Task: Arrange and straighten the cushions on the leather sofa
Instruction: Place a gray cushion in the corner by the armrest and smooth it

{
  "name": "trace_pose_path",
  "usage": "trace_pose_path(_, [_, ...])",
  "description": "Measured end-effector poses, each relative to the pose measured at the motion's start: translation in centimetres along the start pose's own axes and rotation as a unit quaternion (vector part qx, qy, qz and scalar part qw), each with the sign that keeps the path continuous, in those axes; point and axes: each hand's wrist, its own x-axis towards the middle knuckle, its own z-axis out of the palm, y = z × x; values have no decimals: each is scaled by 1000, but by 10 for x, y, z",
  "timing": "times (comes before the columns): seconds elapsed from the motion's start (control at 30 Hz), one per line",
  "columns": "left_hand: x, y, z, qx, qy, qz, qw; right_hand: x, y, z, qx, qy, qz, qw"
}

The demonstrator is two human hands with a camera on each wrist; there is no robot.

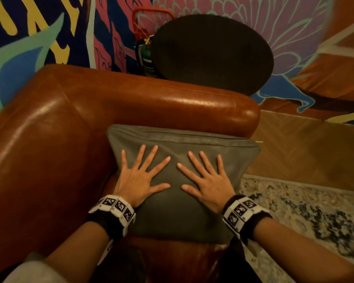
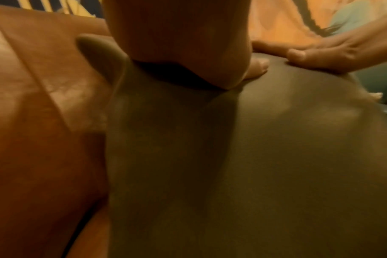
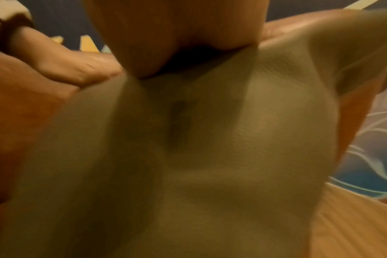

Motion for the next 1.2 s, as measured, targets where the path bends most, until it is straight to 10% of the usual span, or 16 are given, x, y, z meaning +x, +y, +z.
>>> trace_pose_path(0.2, [-6,-56,-4,-138,-40,-253,957,-11,89,-9,8,11,156,988])
trace_pose_path(0.3, [-10,-63,-24,-275,6,-260,926,-16,94,-20,101,111,226,963])
trace_pose_path(0.47, [23,-67,-43,-488,121,-418,757,-6,95,-45,481,144,501,704])
trace_pose_path(0.67, [21,-90,-50,-500,238,-428,714,-36,98,-46,499,243,436,709])
trace_pose_path(0.77, [13,-88,-39,-540,175,-411,713,-45,103,-14,507,222,447,703])
trace_pose_path(0.9, [17,-83,-35,-598,149,-455,643,-33,95,-16,523,227,481,666])
trace_pose_path(1.0, [21,-77,-53,-572,177,-446,665,-25,99,-18,513,271,508,637])
trace_pose_path(1.2, [29,-82,-60,-457,199,-417,760,-25,114,-28,468,269,460,705])
